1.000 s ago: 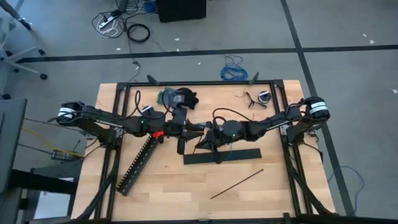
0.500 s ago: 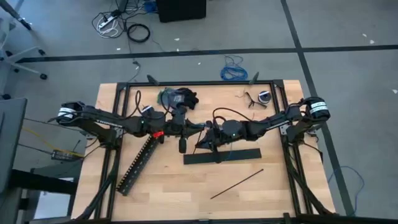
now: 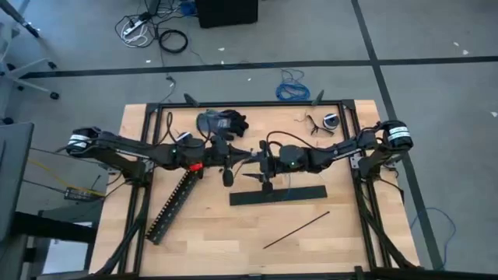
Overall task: Ziptie cables
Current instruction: Wrap the black zip tie on the cable wires
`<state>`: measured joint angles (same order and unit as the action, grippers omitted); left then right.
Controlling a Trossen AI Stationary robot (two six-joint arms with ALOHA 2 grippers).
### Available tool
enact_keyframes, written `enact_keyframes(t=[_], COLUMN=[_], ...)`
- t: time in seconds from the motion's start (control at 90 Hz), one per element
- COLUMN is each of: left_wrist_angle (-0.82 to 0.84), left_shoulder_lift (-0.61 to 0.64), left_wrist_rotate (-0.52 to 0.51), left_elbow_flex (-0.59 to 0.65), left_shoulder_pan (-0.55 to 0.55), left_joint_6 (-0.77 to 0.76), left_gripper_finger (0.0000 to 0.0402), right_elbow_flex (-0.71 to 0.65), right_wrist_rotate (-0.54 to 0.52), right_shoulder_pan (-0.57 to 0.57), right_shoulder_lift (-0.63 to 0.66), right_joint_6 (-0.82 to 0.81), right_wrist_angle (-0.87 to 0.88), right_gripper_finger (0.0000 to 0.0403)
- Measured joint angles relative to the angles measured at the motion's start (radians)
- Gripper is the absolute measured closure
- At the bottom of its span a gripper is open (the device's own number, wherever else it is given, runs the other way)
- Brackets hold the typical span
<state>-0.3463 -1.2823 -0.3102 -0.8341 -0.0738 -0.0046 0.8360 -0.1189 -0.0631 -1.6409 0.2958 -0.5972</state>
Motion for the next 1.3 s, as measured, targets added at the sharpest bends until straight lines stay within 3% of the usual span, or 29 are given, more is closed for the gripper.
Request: enact_keyframes(t=[0.133, 0.3, 0.422, 0.522, 0.678, 0.767, 0.922, 1.1, 1.3], left_wrist_angle=[0.033, 0.087, 0.104, 0.152, 0.185, 0.126, -0.094, -0.147, -0.158], left_shoulder_lift=[0.07, 0.147, 0.176, 0.191, 0.191, 0.178, 0.158, 0.14, 0.124], left_wrist_rotate=[-0.051, -0.089, -0.086, -0.02, 0.169, 0.263, 0.385, 0.41, 0.409], left_elbow_flex=[0.0, 0.0, 0.0, 0.0, 0.0, 0.0, 0.001, 0.0, 0.0], left_shoulder_pan=[0.003, 0.026, 0.065, 0.128, 0.239, 0.259, 0.262, 0.261, 0.256], left_joint_6=[-0.007, -0.128, -0.216, -0.308, -0.534, -0.645, -0.785, -0.82, -0.817], left_gripper_finger=[0.0402, 0.0401, 0.0401, 0.0401, 0.0401, 0.0401, 0.0401, 0.0401, 0.0401], right_elbow_flex=[0.0, 0.0, 0.0, 0.0, 0.0, 0.0, 0.0, 0.0, 0.0], right_wrist_rotate=[-0.05, -0.22, -0.249, -0.267, -0.397, -0.466, -0.556, -0.563, -0.567], right_shoulder_pan=[-0.007, -0.05, -0.098, -0.144, -0.229, -0.264, -0.293, -0.323, -0.343], right_shoulder_lift=[0.0, 0.0, 0.0, 0.0, -0.006, -0.009, -0.009, -0.009, -0.009], right_joint_6=[0.041, 0.283, 0.392, 0.516, 0.849, 1.034, 1.219, 1.427, 1.46], right_wrist_angle=[0.001, -0.004, -0.027, -0.027, -0.049, -0.056, -0.054, -0.063, -0.114], right_gripper_finger=[0.0211, 0.022, 0.0234, 0.0241, 0.0245, 0.0245, 0.0247, 0.0249, 0.0263])
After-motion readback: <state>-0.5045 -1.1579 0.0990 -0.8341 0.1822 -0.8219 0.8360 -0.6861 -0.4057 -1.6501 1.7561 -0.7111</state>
